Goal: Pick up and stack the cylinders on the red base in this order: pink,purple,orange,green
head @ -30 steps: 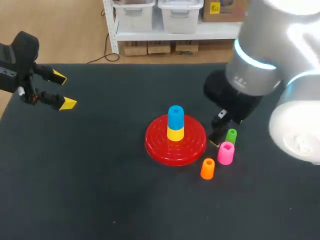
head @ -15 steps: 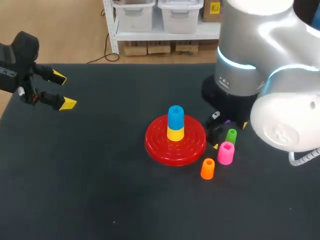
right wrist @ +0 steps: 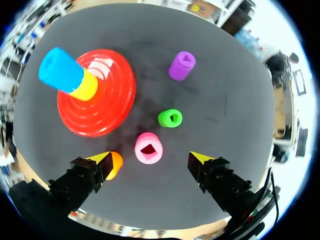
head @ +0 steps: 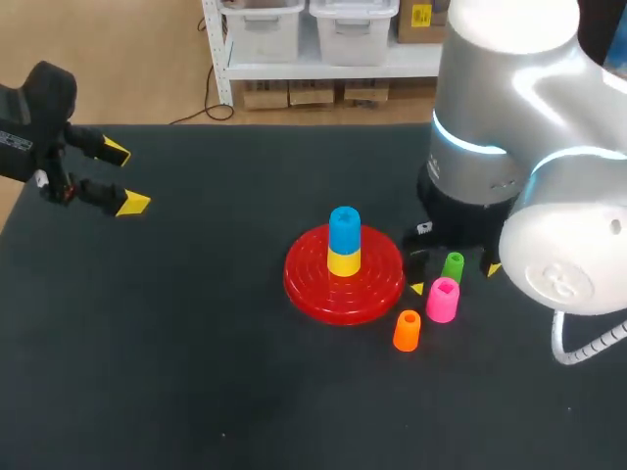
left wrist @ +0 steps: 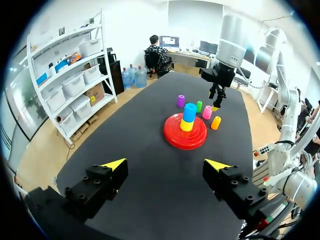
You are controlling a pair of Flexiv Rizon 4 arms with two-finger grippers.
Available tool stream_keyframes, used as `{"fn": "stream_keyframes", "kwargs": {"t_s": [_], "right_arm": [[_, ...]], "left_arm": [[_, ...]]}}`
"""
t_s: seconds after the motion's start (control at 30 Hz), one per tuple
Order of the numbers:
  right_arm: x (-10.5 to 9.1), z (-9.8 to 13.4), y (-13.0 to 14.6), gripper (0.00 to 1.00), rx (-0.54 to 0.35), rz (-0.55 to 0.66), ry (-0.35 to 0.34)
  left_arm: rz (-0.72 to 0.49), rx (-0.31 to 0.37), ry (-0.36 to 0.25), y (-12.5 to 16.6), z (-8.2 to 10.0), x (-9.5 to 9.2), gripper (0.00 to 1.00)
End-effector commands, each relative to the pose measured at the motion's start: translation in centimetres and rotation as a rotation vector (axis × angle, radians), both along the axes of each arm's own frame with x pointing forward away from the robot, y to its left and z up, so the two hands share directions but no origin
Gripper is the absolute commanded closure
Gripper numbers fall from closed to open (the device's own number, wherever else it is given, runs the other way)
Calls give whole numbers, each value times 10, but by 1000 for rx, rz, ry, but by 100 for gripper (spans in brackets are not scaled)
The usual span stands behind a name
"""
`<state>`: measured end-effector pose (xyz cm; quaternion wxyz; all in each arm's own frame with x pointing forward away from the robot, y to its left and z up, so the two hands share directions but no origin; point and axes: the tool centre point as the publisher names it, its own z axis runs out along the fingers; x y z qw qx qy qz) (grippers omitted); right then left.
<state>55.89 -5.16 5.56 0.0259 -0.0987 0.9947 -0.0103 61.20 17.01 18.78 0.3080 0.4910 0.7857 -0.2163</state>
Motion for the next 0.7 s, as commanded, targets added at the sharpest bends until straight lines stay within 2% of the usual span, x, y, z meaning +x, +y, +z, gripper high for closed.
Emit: {"fn": "stream_keyframes", "kwargs": {"t_s": [0.03, 0.27, 0.37, 0.53, 0.7], "right_arm": [[-4, 0, -5, 0, 47, -73, -6], [-1, -4, 3, 0, 98, -156, 28], [0, -5, 8, 0, 83, -154, 30], [6, -8, 14, 0, 8, -181, 42], [9, -10, 18, 0, -9, -193, 41]], "left_arm": [[-2, -2, -1, 0, -1, 1, 0], [-2, -2, -1, 0, -1, 1, 0], [-2, -2, -1, 0, -1, 1, 0], [-2, -2, -1, 0, -1, 1, 0], [-2, -2, -1, 0, -1, 1, 0]]}}
